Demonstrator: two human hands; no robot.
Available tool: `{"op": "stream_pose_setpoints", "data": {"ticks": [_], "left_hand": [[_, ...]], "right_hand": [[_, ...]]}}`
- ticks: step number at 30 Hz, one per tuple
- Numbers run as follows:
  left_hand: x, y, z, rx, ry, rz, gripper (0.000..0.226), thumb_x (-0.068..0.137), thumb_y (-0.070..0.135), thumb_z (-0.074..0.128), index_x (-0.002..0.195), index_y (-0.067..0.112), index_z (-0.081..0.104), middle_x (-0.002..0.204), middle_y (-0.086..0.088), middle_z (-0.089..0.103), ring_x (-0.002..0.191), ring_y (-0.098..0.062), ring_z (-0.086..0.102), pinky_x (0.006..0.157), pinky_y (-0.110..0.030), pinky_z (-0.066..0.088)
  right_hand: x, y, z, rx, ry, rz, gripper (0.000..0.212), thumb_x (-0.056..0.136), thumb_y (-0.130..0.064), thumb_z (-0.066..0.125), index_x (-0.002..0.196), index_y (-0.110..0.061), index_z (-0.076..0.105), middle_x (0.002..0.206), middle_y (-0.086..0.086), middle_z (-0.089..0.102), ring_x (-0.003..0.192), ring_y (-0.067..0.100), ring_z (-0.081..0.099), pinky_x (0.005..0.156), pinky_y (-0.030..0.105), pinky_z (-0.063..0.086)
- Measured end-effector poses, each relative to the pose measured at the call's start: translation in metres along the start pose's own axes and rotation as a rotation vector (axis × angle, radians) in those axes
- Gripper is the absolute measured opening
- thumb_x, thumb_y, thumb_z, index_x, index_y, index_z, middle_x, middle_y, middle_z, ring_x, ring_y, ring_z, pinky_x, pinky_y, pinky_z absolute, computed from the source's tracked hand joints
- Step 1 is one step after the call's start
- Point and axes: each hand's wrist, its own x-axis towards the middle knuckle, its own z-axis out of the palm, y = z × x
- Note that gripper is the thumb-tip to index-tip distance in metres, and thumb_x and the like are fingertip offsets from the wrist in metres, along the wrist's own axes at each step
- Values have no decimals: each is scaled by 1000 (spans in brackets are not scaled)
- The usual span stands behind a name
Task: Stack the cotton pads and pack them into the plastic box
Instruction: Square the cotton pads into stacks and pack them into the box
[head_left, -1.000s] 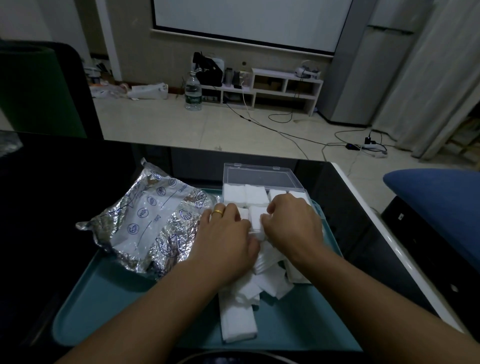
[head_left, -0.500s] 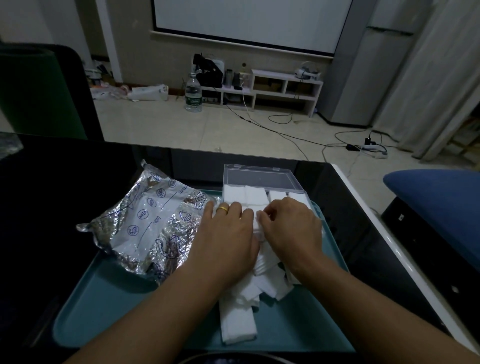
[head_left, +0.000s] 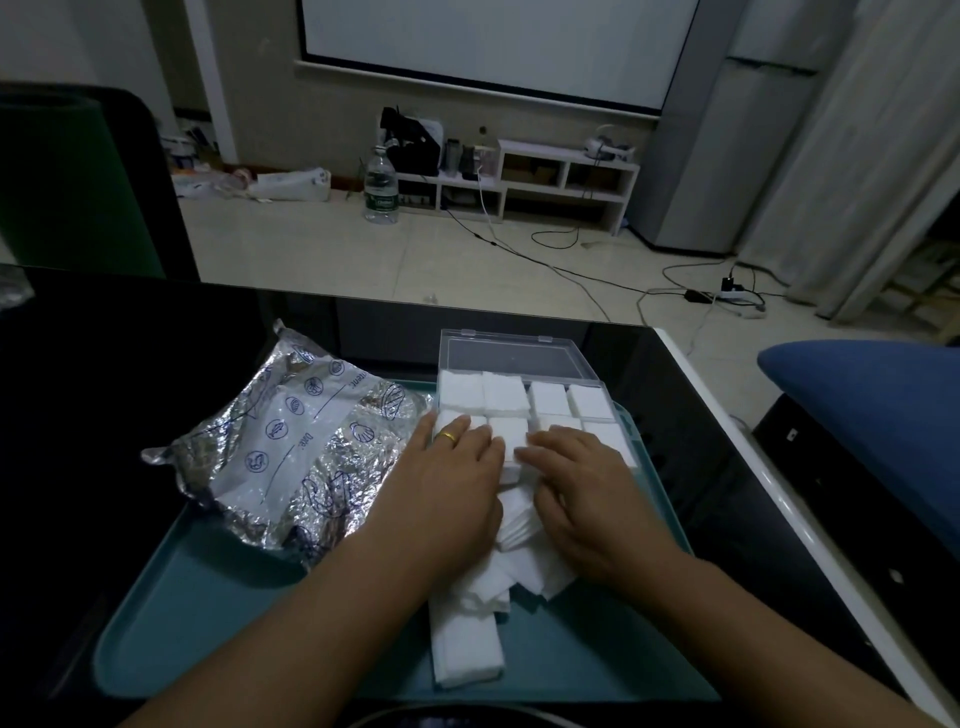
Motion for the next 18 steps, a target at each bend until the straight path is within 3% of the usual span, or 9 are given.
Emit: {"op": "stream_pose_setpoints", "data": {"ticks": [4, 11, 15, 18], "left_hand": [[-1, 0, -3, -7, -32, -16, 57, 99, 36, 33, 152, 19, 23, 160, -2, 24, 149, -20, 16, 121, -44, -2], [0, 1, -1, -35, -19, -44, 55, 98, 35, 35, 150, 18, 29, 157, -1, 30, 146, -20, 21, 120, -45, -1], [-2, 1, -7, -68, 3, -51, 56, 94, 36, 24, 147, 19, 32, 154, -1, 33, 144, -19, 26, 120, -43, 2], [-2, -1, -14, -173, 58, -74, 54, 98, 35, 27, 150, 20, 28, 156, 1, 32, 144, -18, 25, 122, -44, 9]], "right_hand": [[2, -2, 3, 19, 11, 17, 63, 84, -40, 22, 126, -17, 63, 133, 3, 59, 126, 24, 48, 106, 35, 31], [2, -1, 9, 44, 71, -19, 47, 85, -29, 35, 112, -12, 68, 116, 5, 66, 109, 25, 60, 96, 40, 47], [0, -5, 3, 77, 89, -4, 50, 86, -32, 32, 118, -14, 66, 123, 4, 63, 118, 20, 54, 102, 34, 39], [-2, -8, -14, 142, 234, 22, 47, 86, -28, 35, 119, -13, 66, 123, 3, 64, 121, 16, 51, 104, 28, 31]]}}
